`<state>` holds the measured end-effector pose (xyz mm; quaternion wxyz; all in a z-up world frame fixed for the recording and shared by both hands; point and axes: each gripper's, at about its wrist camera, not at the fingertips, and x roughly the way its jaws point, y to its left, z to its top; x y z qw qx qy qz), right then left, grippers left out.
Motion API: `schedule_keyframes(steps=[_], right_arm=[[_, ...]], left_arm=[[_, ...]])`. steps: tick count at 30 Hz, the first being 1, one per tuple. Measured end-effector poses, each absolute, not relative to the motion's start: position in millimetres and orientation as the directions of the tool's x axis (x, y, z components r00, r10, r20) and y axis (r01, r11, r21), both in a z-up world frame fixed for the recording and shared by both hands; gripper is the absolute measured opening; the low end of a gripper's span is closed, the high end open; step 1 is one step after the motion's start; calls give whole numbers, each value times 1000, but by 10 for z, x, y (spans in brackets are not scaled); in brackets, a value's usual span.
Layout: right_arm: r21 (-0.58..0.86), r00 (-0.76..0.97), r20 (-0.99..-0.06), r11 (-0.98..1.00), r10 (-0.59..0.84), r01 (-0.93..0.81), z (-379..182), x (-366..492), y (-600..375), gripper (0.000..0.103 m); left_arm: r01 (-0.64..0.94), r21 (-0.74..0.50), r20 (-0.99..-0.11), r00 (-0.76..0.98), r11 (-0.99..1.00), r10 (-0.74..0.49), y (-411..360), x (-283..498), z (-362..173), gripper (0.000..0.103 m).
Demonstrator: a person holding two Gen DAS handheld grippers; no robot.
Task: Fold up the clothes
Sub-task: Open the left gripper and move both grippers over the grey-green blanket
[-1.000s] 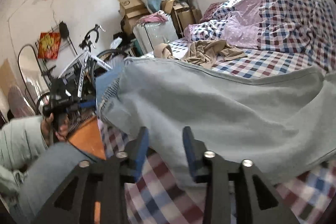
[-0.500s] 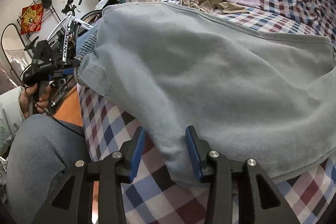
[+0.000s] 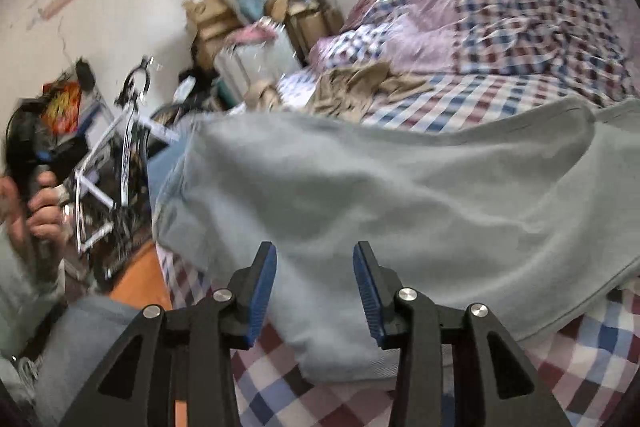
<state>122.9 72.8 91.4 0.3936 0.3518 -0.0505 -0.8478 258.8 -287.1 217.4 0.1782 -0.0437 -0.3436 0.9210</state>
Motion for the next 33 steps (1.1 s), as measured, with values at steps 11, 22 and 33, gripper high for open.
schedule_keyframes(steps=[11,22,33], right_arm=[[406,-638,-500,-810,-585,424,1098,834,1649,46],[378,-727,-560,-904,-396,201,918,739,2257,47],[477,-751,-589,-878,-299,-25,671,634,2841,48]], left_arm=[[-403,-412,-96,-873,-818,478,-1086,1342,1971,95],[-321,-366,-435,-771,-873,465,-207,725,1301,95],[-266,32,-643,-743,-963,184,515,644,916,95]])
